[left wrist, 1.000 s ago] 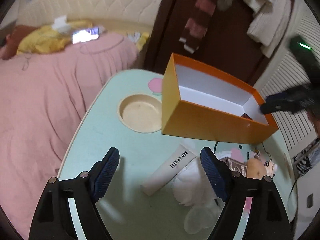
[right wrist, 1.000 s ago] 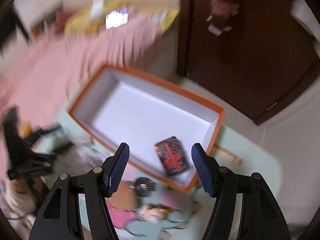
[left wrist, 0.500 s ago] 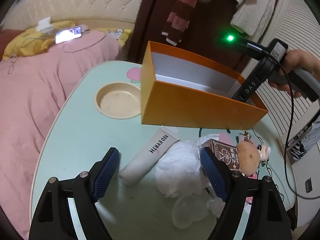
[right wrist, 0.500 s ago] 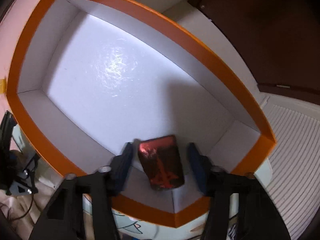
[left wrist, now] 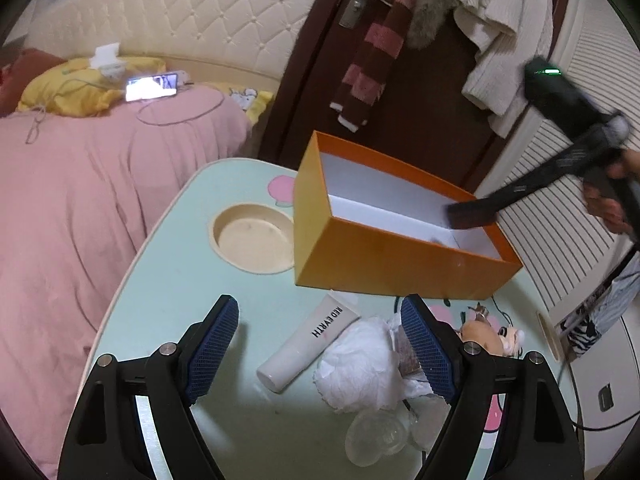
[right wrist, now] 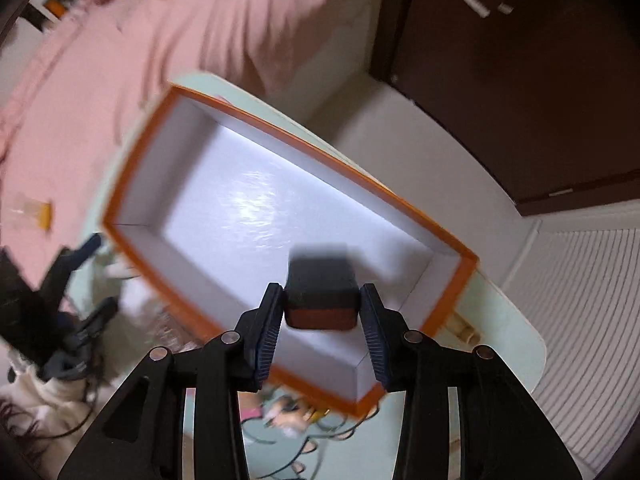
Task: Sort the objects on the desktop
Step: 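Lift the red-and-black box out and set it on the table with the right tool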
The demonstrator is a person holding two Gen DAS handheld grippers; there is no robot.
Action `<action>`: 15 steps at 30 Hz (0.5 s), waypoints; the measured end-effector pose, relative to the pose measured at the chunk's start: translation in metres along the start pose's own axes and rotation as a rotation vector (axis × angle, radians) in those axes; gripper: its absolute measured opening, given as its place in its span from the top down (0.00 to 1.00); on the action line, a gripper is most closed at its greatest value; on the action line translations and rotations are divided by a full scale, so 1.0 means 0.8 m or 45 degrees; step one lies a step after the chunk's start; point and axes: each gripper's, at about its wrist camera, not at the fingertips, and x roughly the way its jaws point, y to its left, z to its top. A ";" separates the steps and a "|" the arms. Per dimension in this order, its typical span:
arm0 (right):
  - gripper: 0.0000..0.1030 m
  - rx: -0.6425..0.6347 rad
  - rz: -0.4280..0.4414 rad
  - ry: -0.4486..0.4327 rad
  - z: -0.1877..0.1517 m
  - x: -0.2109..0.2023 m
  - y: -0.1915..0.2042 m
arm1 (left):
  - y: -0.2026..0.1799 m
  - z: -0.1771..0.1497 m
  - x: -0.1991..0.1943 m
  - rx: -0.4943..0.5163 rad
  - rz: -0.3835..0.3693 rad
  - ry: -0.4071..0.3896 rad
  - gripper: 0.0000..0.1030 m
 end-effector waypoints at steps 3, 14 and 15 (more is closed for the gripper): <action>0.60 0.013 0.081 -0.115 -0.039 -0.041 0.008 | 0.006 0.001 -0.004 -0.034 0.002 -0.016 0.19; 0.60 0.147 0.437 -0.071 -0.153 0.025 0.087 | 0.000 -0.010 -0.025 -0.065 -0.018 -0.057 0.18; 0.60 0.154 0.453 -0.074 -0.160 0.033 0.090 | -0.002 -0.013 -0.027 -0.053 -0.017 -0.057 0.18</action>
